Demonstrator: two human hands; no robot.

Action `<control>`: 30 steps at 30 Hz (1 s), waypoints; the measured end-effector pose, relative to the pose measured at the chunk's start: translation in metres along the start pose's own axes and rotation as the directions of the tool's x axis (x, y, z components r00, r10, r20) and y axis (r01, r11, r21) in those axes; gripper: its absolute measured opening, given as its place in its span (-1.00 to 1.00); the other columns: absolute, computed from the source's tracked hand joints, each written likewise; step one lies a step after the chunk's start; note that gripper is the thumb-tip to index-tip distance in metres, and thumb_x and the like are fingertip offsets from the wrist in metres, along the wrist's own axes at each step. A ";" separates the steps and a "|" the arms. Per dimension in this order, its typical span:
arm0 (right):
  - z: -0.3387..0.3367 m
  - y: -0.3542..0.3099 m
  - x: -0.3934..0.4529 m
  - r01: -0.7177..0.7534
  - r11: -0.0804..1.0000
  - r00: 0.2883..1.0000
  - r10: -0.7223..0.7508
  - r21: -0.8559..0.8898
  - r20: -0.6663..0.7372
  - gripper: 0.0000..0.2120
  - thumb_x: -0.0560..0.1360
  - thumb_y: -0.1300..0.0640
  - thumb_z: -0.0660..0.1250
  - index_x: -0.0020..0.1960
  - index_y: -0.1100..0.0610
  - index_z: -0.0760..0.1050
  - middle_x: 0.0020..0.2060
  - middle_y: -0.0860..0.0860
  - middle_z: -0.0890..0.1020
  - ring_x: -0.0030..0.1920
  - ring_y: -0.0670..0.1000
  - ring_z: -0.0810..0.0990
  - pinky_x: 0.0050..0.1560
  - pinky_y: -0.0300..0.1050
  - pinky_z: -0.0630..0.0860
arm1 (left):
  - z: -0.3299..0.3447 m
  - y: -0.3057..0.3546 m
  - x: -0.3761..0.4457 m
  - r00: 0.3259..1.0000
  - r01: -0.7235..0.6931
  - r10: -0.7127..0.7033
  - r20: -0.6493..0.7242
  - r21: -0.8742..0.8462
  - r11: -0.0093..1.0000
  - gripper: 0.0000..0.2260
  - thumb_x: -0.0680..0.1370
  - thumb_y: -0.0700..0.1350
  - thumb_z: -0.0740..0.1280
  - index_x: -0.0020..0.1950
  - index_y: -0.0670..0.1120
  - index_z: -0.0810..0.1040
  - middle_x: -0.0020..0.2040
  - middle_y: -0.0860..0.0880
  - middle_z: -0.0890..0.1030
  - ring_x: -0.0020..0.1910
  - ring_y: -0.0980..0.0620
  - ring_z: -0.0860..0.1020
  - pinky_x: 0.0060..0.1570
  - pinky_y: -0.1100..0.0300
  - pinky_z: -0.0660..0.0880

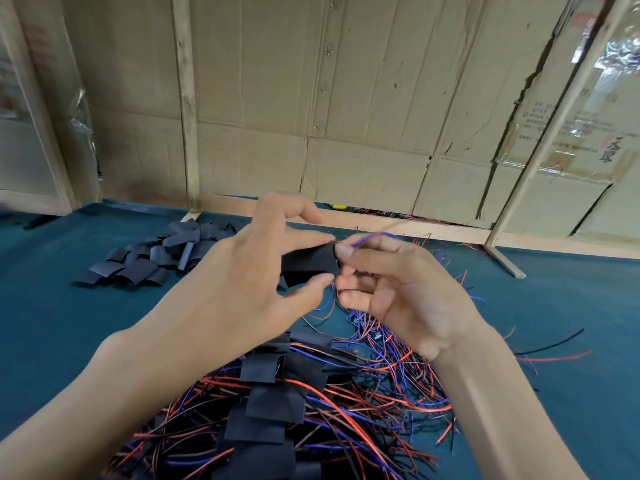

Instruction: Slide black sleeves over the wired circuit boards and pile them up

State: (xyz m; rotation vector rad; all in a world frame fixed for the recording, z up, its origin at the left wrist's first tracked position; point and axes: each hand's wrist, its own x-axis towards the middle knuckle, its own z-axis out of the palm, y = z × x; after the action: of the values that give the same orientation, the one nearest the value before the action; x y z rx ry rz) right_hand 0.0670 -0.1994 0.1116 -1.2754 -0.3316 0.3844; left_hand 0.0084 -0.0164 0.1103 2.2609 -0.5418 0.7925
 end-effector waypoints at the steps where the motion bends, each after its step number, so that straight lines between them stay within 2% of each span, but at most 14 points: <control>1: -0.001 0.001 0.000 0.021 1.000 1.000 -0.020 -0.020 0.020 -0.90 0.37 0.26 0.50 -0.14 0.14 0.62 -0.31 0.11 0.61 -0.32 0.05 0.67 -0.28 -0.11 0.62 | -0.001 -0.002 0.001 1.000 0.006 -0.006 0.006 0.006 1.000 -0.48 0.44 0.00 0.49 0.16 0.26 0.19 0.11 0.42 0.59 0.06 0.36 0.57 0.00 0.60 0.34; 5: -0.010 0.002 0.000 0.021 0.993 0.986 -0.001 -0.119 0.165 -0.86 0.43 0.25 0.49 -0.02 0.17 0.66 -0.17 0.19 0.68 -0.14 0.12 0.71 -0.17 -0.06 0.64 | -0.008 -0.003 0.004 0.997 -0.019 0.015 0.077 0.050 0.999 -0.51 0.44 -0.01 0.46 0.17 0.19 0.21 0.07 0.43 0.59 -0.06 0.27 0.59 -0.05 0.54 0.38; 8: -0.035 -0.010 -0.005 -0.040 0.966 0.964 0.105 -0.257 0.244 -0.66 0.38 0.26 0.51 0.15 0.13 0.65 -0.05 0.20 0.68 -0.07 0.15 0.71 -0.13 -0.05 0.64 | -0.020 -0.001 0.008 0.982 -0.029 0.008 0.189 0.105 0.994 -0.52 0.41 0.00 0.45 0.11 0.22 0.19 -0.06 0.49 0.59 -0.17 0.33 0.54 -0.11 0.53 0.35; 10: -0.059 -0.018 -0.008 -0.069 0.873 0.982 0.144 -0.482 0.120 -0.63 0.39 0.28 0.53 0.17 0.08 0.65 -0.05 0.21 0.70 -0.09 0.13 0.70 -0.14 -0.04 0.65 | -0.032 0.002 0.008 0.965 -0.026 -0.004 0.263 0.109 0.994 -0.52 0.38 0.09 0.47 0.08 0.26 0.20 -0.13 0.52 0.58 -0.21 0.40 0.54 -0.10 0.54 0.35; 12: -0.089 -0.020 -0.004 -0.172 0.668 0.982 0.056 -0.724 -0.182 -0.66 0.45 0.31 0.48 0.19 0.06 0.63 -0.12 0.13 0.72 -0.10 0.07 0.70 -0.07 0.04 0.67 | -0.040 0.003 0.005 0.932 -0.013 -0.018 0.363 0.084 0.996 -0.49 0.32 0.17 0.43 0.13 0.26 0.21 -0.15 0.52 0.58 -0.24 0.33 0.59 -0.11 0.42 0.44; 14: -0.116 -0.015 0.004 -0.361 0.402 0.882 -0.145 -0.842 -0.448 -0.64 0.48 0.32 0.37 0.22 0.02 0.60 -0.06 0.06 0.72 0.01 0.10 0.68 0.12 0.06 0.61 | -0.035 0.002 0.000 0.864 0.011 -0.048 0.502 0.078 0.997 -0.49 0.32 0.20 0.42 0.13 0.29 0.21 -0.12 0.53 0.57 -0.24 0.35 0.60 -0.10 0.39 0.46; 15: -0.127 -0.012 0.007 -0.443 0.324 0.827 -0.212 -0.836 -0.520 -0.62 0.47 0.30 0.33 0.22 0.01 0.60 0.01 0.07 0.71 0.04 0.12 0.66 0.16 0.02 0.58 | -0.028 -0.001 -0.004 0.822 0.010 -0.067 0.565 0.103 0.995 -0.50 0.33 0.19 0.44 0.10 0.31 0.21 -0.09 0.54 0.57 -0.20 0.43 0.57 -0.07 0.45 0.43; 17: -0.142 -0.005 0.010 -0.515 0.341 0.765 -0.232 -0.787 -0.601 -0.64 0.45 0.28 0.33 0.19 0.02 0.62 0.04 0.13 0.68 -0.02 0.12 0.63 0.09 -0.08 0.55 | -0.011 -0.006 -0.011 0.754 -0.034 -0.103 0.649 0.195 0.980 -0.53 0.35 0.20 0.45 0.07 0.33 0.22 -0.02 0.48 0.58 -0.06 0.44 0.51 -0.05 0.42 0.44; 19: -0.149 0.002 0.012 -0.522 0.358 0.765 -0.205 -0.774 -0.611 -0.71 0.47 0.25 0.37 0.15 0.03 0.63 0.00 0.09 0.68 -0.04 0.10 0.59 0.03 -0.15 0.47 | 0.001 -0.012 -0.016 0.707 -0.069 -0.162 0.688 0.295 0.953 -0.57 0.38 0.27 0.40 0.13 0.31 0.26 0.02 0.31 0.56 0.01 0.30 0.46 0.04 0.18 0.48; 21: -0.147 0.009 0.014 -0.479 0.373 0.779 -0.237 -0.795 -0.580 -0.80 0.50 0.16 0.39 0.10 0.01 0.66 -0.02 0.04 0.70 0.02 0.07 0.63 0.09 -0.16 0.47 | 0.004 -0.015 -0.016 0.696 -0.073 -0.203 0.689 0.349 0.934 -0.56 0.36 0.36 0.33 0.16 0.33 0.30 -0.02 0.26 0.48 0.00 0.28 0.39 0.04 0.17 0.45; 24: -0.139 0.027 0.025 -0.306 0.422 0.805 -0.365 -0.854 -0.469 -0.82 0.56 0.09 0.35 0.12 0.01 0.66 0.02 0.01 0.73 0.00 0.05 0.69 0.17 -0.13 0.51 | -0.004 -0.015 -0.011 0.786 -0.062 -0.160 0.597 0.333 0.941 -0.42 0.21 0.53 0.15 0.19 0.40 0.28 0.02 0.37 0.45 0.10 0.41 0.33 -0.01 0.40 0.34; 26: -0.137 0.047 0.033 -0.267 0.347 0.855 -0.346 -0.899 -0.387 -0.70 0.61 0.10 0.30 0.33 0.06 0.56 0.22 0.03 0.65 0.15 0.09 0.63 0.26 -0.12 0.42 | -0.014 -0.016 -0.006 0.848 0.019 -0.181 0.498 0.313 0.949 -0.39 0.20 0.57 0.07 0.19 0.42 0.30 0.04 0.48 0.45 0.11 0.54 0.32 -0.06 0.51 0.28; 28: -0.140 0.066 0.039 -0.254 0.193 0.921 -0.252 -0.948 -0.298 -0.58 0.65 0.09 0.24 0.50 0.04 0.39 0.36 0.09 0.54 0.35 0.13 0.48 0.42 -0.04 0.24 | -0.020 -0.029 0.003 0.880 0.116 -0.237 0.412 0.298 0.948 -0.43 0.28 0.55 0.09 0.18 0.35 0.42 0.00 0.44 0.52 0.04 0.52 0.41 -0.07 0.56 0.26; 30: -0.145 0.076 0.042 -0.240 0.135 0.931 -0.247 -0.961 -0.267 -0.64 0.64 0.07 0.26 0.44 0.01 0.46 0.31 0.09 0.57 0.35 0.16 0.46 0.46 0.02 0.20 | -0.020 -0.059 0.013 0.886 0.199 -0.309 0.346 0.317 0.927 -0.57 0.43 0.42 0.19 0.20 0.27 0.50 0.03 0.36 0.55 -0.02 0.44 0.47 -0.08 0.52 0.30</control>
State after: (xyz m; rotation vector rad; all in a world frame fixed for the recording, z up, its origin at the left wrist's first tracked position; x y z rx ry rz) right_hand 0.1614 -0.2858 0.0013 -2.7058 -0.2416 -0.2282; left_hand 0.0430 0.0361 0.1037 2.7007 -0.3077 0.2894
